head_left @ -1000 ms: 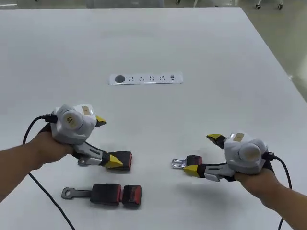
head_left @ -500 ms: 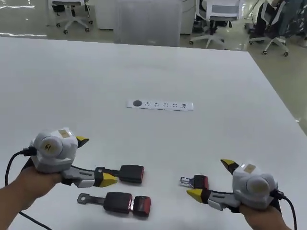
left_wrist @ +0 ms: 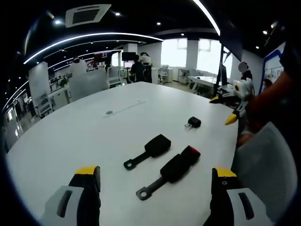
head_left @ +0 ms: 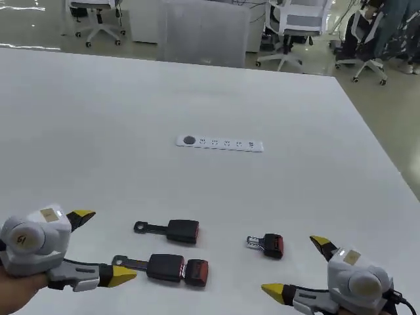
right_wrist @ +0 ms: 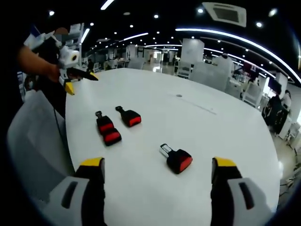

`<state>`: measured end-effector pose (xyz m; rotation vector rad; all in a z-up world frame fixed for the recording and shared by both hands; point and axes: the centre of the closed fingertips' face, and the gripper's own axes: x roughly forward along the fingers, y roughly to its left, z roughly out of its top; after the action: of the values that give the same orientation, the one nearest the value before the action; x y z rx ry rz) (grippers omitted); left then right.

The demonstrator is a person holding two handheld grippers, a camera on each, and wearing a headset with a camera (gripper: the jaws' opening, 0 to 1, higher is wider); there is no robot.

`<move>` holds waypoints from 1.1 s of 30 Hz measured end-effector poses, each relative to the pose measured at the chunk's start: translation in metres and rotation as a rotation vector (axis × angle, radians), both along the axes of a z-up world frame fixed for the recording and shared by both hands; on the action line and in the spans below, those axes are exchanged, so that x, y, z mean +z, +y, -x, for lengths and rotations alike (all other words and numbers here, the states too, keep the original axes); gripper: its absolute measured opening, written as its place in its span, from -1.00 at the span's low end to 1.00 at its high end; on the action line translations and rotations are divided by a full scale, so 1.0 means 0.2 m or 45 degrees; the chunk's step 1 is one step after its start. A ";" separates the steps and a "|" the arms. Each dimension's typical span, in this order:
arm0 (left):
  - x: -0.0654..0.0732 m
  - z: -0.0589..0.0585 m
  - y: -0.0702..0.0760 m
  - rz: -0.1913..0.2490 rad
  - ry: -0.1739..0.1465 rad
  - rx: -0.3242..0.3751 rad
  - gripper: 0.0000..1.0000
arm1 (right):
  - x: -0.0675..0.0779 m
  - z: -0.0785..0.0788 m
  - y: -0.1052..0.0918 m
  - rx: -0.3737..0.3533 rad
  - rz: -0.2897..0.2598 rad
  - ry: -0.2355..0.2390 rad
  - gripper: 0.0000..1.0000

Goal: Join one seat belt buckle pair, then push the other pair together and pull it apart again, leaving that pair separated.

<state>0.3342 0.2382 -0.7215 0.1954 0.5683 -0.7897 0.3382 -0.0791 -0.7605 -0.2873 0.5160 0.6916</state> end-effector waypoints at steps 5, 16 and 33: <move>0.00 0.03 0.02 0.002 -0.003 0.004 1.00 | 0.02 0.03 0.00 -0.012 0.003 -0.013 0.93; 0.03 0.05 0.01 0.029 -0.019 0.021 1.00 | 0.09 0.06 0.01 -0.038 -0.019 -0.055 0.94; 0.02 0.05 0.01 0.053 -0.004 0.014 1.00 | 0.07 0.08 0.04 -0.015 0.004 -0.038 0.94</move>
<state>0.3241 0.2392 -0.7167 0.1552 0.5496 -0.7897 0.3225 -0.0715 -0.7461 -0.2967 0.4900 0.6739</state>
